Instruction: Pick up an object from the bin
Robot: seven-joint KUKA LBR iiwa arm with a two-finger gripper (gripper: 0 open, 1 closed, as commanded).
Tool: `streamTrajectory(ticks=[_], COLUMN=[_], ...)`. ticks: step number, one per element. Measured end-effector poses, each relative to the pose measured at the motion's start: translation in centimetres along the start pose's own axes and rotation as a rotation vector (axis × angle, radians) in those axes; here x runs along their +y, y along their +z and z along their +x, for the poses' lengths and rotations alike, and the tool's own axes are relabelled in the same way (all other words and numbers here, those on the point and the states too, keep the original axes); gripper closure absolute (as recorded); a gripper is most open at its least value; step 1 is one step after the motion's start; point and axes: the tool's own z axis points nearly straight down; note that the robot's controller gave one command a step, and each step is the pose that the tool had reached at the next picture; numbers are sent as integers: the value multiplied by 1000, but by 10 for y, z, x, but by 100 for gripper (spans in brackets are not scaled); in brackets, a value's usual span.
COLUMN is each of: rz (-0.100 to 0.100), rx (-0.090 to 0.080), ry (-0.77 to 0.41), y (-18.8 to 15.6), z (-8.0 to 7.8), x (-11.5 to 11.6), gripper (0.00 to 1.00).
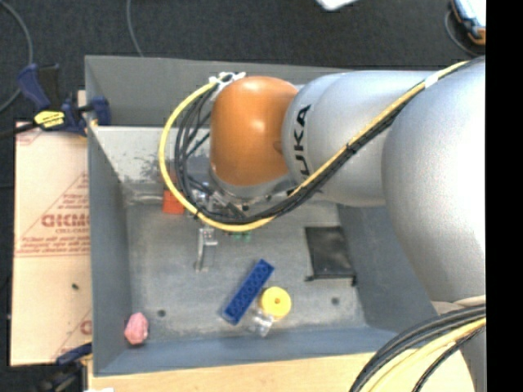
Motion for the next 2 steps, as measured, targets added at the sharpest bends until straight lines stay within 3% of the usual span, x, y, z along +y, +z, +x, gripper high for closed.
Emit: streamTrajectory(ticks=[1, 2], rz=[0, -1], rx=[-2, -7], ry=[-355, -370], y=[-38, 42], z=[-3, 16], x=[-37, -50], gripper=[0, 0])
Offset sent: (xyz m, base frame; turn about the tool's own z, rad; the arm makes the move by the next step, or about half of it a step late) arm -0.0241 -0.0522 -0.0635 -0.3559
